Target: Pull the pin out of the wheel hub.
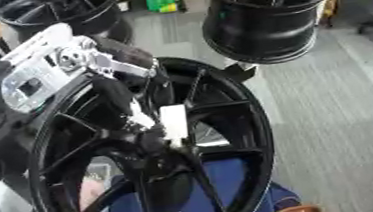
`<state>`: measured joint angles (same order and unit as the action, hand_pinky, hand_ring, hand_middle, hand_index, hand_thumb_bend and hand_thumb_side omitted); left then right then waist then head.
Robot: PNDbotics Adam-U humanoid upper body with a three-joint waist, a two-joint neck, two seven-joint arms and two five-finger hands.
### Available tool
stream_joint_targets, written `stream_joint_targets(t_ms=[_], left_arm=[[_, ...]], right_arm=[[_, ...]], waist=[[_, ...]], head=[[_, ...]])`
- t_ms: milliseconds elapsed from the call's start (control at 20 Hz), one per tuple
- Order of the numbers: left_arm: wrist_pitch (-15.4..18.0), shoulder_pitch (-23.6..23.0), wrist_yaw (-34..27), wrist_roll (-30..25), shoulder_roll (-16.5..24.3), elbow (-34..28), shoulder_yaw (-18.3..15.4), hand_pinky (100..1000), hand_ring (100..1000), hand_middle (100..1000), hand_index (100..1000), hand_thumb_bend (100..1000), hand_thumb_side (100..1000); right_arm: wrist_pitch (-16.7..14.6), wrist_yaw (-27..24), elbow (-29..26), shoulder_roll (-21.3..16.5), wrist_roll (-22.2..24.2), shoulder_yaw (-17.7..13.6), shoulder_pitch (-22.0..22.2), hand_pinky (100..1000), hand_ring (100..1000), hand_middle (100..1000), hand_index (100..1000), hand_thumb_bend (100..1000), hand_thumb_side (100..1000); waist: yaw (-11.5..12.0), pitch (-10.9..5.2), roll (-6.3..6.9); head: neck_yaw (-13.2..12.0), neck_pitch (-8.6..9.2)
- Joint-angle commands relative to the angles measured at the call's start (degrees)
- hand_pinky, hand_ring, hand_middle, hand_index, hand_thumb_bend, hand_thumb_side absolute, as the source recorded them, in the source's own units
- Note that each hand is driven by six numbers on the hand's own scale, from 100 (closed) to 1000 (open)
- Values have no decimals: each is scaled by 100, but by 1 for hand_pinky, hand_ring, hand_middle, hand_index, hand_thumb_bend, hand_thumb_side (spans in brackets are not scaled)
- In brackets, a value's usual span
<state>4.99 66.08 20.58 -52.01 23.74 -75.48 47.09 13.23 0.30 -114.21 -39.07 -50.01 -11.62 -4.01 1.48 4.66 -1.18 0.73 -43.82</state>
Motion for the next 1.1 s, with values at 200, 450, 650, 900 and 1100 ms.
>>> stream_joint_targets(t_ms=[200, 450, 650, 900, 1100], left_arm=[[-87, 60, 136, 4, -94, 75, -60, 733, 739, 652, 809, 564, 791], [-99, 29, 330, 4, -165, 108, -98, 725, 735, 647, 803, 545, 795], [-179, -10, 440, 4, -255, 72, -187, 713, 724, 633, 791, 509, 786], [-260, -39, 584, 4, -300, -10, -206, 673, 694, 599, 769, 436, 719], [-309, -38, 621, 4, -308, -72, -245, 627, 639, 543, 729, 335, 562]], right_arm=[[161, 9, -38, -85, -196, -82, -45, 845, 692, 586, 722, 100, 173], [120, 6, -38, -78, -196, -90, -55, 845, 691, 585, 722, 100, 170], [107, 13, -38, -66, -196, -99, -63, 845, 691, 585, 721, 100, 171], [72, 15, -38, -58, -196, -120, -71, 844, 691, 585, 722, 100, 173], [64, 17, -38, -51, -196, -133, -69, 844, 692, 586, 723, 100, 178]], waist=[[-27, -63, -12], [-39, -57, -13], [-50, -53, -19], [-58, -44, -24], [-59, -41, -27]], head=[[-4, -30], [-12, -30], [-18, -30], [-24, -30], [-18, -30]])
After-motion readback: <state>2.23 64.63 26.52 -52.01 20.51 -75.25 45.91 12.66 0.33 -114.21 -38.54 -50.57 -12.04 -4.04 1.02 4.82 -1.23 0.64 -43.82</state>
